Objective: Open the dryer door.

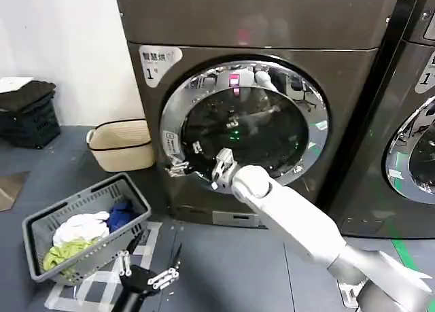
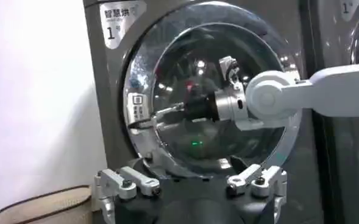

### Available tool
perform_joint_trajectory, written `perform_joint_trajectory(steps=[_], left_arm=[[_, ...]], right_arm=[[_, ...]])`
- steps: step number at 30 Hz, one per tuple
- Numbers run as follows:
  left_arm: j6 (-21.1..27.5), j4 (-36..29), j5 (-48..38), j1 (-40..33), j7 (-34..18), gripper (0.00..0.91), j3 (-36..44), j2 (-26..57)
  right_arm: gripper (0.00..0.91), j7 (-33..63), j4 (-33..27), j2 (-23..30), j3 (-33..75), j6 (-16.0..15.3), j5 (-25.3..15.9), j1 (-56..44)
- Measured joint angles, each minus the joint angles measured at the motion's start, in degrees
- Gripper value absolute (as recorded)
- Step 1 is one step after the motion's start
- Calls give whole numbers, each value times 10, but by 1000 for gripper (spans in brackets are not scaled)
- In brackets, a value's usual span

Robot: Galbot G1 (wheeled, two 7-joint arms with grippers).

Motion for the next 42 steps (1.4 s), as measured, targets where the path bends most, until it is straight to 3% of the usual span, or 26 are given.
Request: perform_joint_trajectory(steps=[19, 42], left_arm=[[9, -4, -18, 2, 3, 907, -21, 8], [54, 9, -163, -13, 25, 907, -156, 67]], right_arm=[[907, -100, 48, -44, -1, 0, 23, -12], [907, -168, 180, -152, 20, -5, 54, -70]])
